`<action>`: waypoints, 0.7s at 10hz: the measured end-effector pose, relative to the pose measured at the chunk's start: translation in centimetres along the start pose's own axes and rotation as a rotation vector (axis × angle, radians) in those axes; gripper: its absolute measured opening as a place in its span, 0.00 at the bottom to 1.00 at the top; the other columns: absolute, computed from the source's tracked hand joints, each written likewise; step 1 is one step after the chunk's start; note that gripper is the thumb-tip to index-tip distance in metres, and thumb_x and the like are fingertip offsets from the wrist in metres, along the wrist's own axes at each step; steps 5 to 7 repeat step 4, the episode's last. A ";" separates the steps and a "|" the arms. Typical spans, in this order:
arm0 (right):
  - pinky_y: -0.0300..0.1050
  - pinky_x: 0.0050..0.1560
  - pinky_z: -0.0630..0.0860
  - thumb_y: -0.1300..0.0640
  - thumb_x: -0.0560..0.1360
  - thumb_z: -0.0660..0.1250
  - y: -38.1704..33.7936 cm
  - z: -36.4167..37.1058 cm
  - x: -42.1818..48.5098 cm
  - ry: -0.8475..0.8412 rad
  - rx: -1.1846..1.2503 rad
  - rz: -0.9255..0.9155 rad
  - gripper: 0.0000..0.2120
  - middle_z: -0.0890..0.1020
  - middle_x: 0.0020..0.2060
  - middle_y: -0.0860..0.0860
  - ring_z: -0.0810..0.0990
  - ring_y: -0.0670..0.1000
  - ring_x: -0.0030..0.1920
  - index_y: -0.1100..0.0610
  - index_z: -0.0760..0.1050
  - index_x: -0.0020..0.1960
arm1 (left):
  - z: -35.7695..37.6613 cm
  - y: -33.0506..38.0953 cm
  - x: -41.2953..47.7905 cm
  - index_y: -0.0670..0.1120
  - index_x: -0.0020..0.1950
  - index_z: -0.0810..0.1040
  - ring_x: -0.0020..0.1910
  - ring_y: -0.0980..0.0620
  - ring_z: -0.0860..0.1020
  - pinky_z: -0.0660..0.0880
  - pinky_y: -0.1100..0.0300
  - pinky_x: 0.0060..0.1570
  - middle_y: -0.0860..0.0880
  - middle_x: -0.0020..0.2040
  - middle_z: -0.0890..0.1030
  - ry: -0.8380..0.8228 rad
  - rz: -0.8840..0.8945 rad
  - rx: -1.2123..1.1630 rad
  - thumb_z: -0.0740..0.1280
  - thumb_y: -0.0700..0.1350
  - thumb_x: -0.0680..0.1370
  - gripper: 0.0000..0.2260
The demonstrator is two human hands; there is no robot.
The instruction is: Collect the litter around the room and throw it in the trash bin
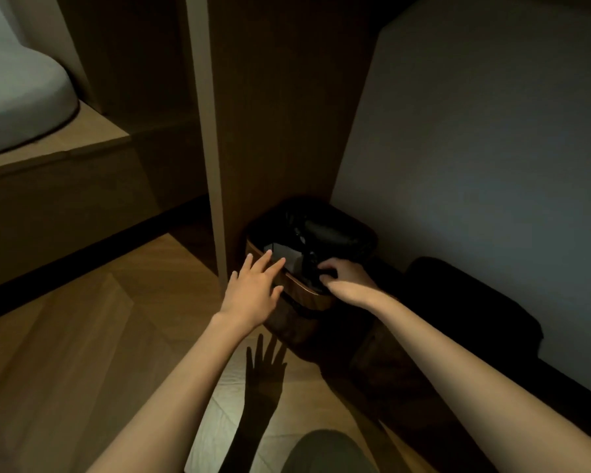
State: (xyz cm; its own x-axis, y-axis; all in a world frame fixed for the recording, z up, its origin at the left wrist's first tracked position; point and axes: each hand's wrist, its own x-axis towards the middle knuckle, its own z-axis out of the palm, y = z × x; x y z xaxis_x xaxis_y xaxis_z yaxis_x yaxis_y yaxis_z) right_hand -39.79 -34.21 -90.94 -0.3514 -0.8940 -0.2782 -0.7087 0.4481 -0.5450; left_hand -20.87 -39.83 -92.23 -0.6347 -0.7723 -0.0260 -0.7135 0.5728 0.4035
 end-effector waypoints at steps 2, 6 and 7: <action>0.51 0.74 0.57 0.54 0.80 0.59 2.0 1.9 -1.5 -0.079 -0.257 -0.167 0.15 0.77 0.62 0.52 0.69 0.54 0.68 0.53 0.76 0.64 | 2.2 -0.2 0.5 0.58 0.76 0.48 0.76 0.45 0.40 0.46 0.41 0.73 0.51 0.78 0.44 -0.135 0.044 0.170 0.54 0.53 0.81 0.25; 0.51 0.76 0.44 0.57 0.81 0.58 2.9 2.4 -1.0 -0.037 -0.184 -0.194 0.17 0.71 0.70 0.51 0.57 0.53 0.76 0.51 0.72 0.69 | 2.6 -0.1 0.6 0.58 0.76 0.50 0.77 0.45 0.41 0.46 0.41 0.73 0.51 0.78 0.45 -0.092 0.036 0.130 0.54 0.51 0.82 0.24; 0.51 0.76 0.44 0.57 0.81 0.58 2.9 2.4 -1.0 -0.037 -0.184 -0.194 0.17 0.71 0.70 0.51 0.57 0.53 0.76 0.51 0.72 0.69 | 2.6 -0.1 0.6 0.58 0.76 0.50 0.77 0.45 0.41 0.46 0.41 0.73 0.51 0.78 0.45 -0.092 0.036 0.130 0.54 0.51 0.82 0.24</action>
